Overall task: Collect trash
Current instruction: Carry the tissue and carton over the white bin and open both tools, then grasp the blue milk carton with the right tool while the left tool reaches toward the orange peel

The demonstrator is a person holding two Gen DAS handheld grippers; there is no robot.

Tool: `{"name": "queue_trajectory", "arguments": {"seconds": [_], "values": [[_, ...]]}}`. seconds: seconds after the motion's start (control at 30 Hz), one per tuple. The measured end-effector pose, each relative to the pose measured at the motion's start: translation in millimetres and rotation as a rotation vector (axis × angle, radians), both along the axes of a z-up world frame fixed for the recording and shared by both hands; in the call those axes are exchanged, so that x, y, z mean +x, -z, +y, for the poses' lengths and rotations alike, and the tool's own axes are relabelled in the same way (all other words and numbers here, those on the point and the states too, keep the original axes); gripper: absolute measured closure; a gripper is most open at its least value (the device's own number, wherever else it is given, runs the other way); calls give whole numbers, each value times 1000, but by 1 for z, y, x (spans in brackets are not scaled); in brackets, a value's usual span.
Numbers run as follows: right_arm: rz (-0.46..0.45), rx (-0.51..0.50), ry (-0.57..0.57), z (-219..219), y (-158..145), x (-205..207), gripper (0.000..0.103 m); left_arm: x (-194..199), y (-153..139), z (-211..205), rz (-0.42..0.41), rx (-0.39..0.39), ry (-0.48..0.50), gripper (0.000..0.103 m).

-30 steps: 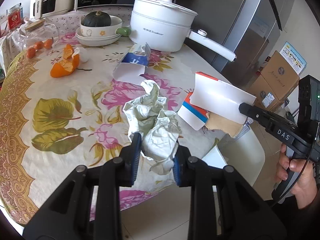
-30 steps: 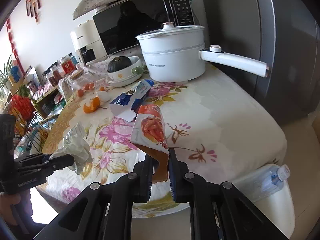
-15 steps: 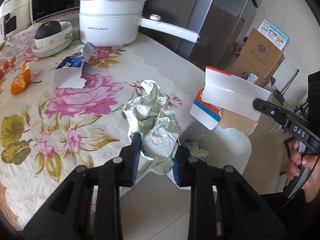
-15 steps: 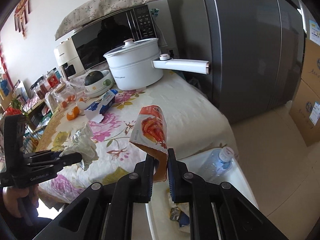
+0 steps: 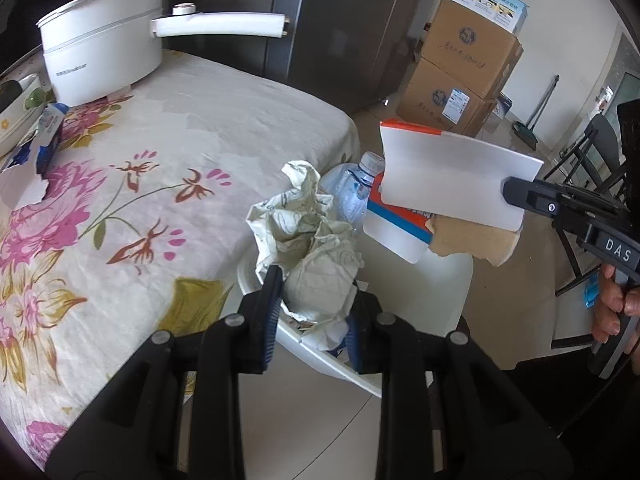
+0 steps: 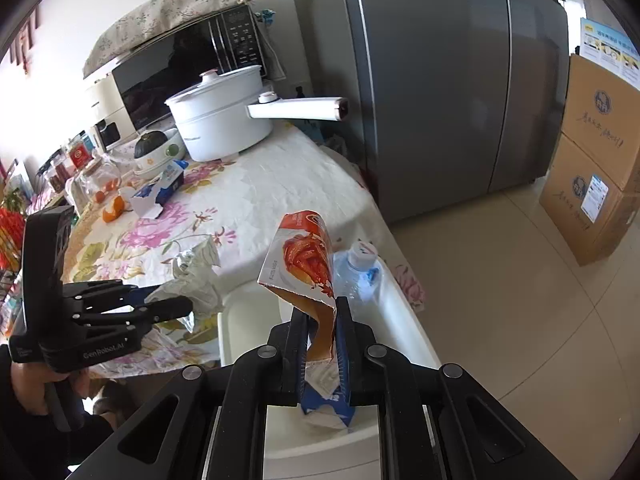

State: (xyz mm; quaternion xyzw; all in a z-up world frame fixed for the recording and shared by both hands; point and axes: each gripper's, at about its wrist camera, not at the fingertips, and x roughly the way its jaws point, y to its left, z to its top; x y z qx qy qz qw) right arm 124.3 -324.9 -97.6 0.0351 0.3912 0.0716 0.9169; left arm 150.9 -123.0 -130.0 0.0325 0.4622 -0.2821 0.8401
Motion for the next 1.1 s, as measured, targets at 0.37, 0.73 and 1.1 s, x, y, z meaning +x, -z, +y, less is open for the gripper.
{"name": "queue_trajectory", "arguments": {"seconds": [0.37, 0.73, 1.1], "values": [[71, -48, 45, -19, 18, -7, 90, 10, 25, -21, 32, 77, -6, 27], [139, -22, 55, -18, 29, -2, 59, 11, 23, 6, 83, 129, -120, 8], [142, -6, 76, -10, 23, 2, 19, 12, 6, 41, 100, 118, -185, 1]]}}
